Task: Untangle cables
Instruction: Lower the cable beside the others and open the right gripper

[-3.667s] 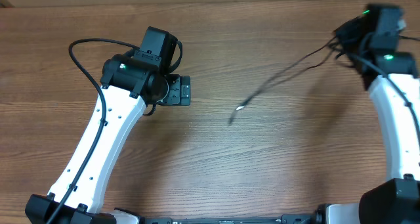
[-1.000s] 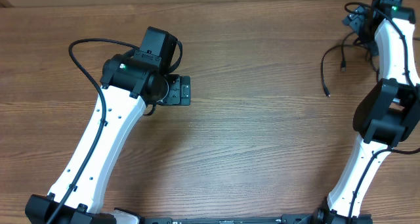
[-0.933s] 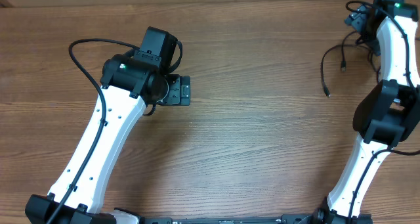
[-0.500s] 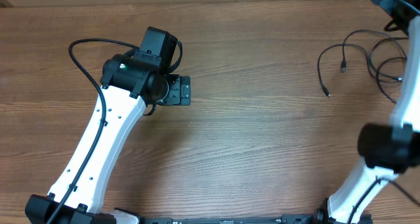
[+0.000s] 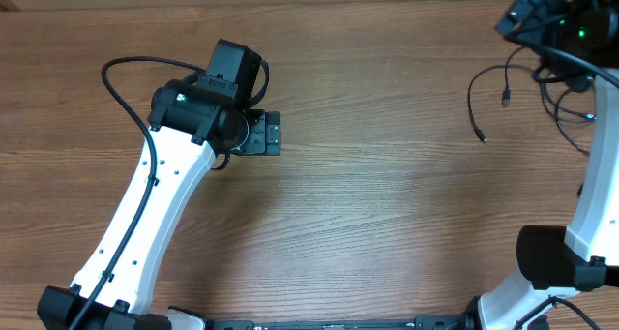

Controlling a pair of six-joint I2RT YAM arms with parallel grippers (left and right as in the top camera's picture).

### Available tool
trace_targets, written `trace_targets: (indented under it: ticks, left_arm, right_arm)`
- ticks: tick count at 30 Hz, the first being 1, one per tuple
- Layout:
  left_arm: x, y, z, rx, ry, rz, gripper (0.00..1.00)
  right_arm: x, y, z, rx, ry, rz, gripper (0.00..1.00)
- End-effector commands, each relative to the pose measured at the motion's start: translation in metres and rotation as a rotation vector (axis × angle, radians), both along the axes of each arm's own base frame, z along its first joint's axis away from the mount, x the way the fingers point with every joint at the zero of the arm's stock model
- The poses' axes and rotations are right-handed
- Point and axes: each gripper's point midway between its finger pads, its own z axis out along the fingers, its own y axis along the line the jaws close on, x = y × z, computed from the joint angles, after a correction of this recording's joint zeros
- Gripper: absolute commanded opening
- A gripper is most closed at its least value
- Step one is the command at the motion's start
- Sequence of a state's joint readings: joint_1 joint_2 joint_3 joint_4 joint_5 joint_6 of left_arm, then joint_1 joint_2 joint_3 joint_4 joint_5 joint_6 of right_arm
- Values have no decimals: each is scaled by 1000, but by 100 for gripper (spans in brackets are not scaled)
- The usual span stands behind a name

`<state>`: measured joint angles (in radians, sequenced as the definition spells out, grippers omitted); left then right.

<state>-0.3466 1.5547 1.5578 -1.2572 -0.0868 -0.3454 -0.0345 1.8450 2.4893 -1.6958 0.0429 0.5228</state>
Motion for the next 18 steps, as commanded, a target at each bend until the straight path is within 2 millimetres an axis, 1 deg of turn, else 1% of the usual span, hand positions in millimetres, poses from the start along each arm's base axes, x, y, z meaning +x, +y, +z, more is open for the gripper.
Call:
trace_targets:
  ticks: [1,3,18]
  left_arm:
    - [2,-1,7,-16,-21,16,99]
    - [2,-1,7,-16,-21,16,99]
    - [2,-1,7,-16,-21,16,100]
  right_arm:
    - [0,31,1,109,-4,98,100]
    - [0,34,1,118,-3,105,100]
    - [0,33,1,117,-4,104,100]
